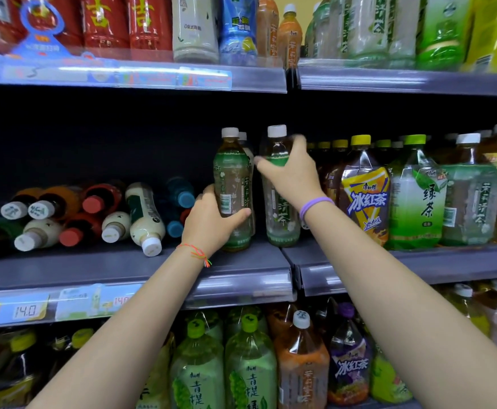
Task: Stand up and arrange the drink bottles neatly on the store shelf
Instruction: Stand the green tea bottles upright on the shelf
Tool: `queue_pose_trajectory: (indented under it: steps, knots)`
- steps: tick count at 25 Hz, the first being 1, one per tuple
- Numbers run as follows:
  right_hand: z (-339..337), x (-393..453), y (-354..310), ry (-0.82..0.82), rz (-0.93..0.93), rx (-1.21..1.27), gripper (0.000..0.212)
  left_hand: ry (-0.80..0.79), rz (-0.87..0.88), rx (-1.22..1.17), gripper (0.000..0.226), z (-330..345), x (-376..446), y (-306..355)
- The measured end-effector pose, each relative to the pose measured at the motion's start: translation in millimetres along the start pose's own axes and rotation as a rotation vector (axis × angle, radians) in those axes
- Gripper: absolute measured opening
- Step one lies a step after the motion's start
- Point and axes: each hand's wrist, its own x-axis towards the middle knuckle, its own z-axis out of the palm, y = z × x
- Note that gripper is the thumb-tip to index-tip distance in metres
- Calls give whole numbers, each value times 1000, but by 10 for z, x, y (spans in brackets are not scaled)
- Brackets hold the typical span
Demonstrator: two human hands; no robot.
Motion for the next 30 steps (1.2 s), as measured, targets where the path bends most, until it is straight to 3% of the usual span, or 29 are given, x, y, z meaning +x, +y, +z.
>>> queue_pose_trajectory:
  steps: [4, 10, 12, 15, 17, 19, 23, 27, 30]
  knots:
    - [137, -194, 366, -147, 274, -27, 61, 11, 13, -17, 75, 5, -13, 8]
    - [57, -407, 307, -337, 301, -303, 77, 41, 5, 7, 85, 14, -28, 26]
    - [18, -486, 248, -466, 257, -456, 66, 16, -3, 79, 84, 34, -3, 17]
    - [-124, -557, 196, -616, 171, -600, 29, -37, -38, 294, 70, 79, 59, -15]
    - [-196, -560, 221, -527, 91, -679, 14, -51, -29, 343, 55, 94, 69, -10]
    - [-184, -527, 297, -429, 52, -783, 20, -10, 19, 241, 49, 77, 36, 33]
    - [-3, -365, 516, -542, 150, -919, 37, 1, 33, 68, 78, -28, -80, 147]
    - [65, -308, 521, -559, 111, -1021, 43, -112, 52, 264, 113, -26, -130, 189]
    - [1, -452, 430, -532, 5, -1011, 41, -108, 59, 346, 122, 25, -115, 181]
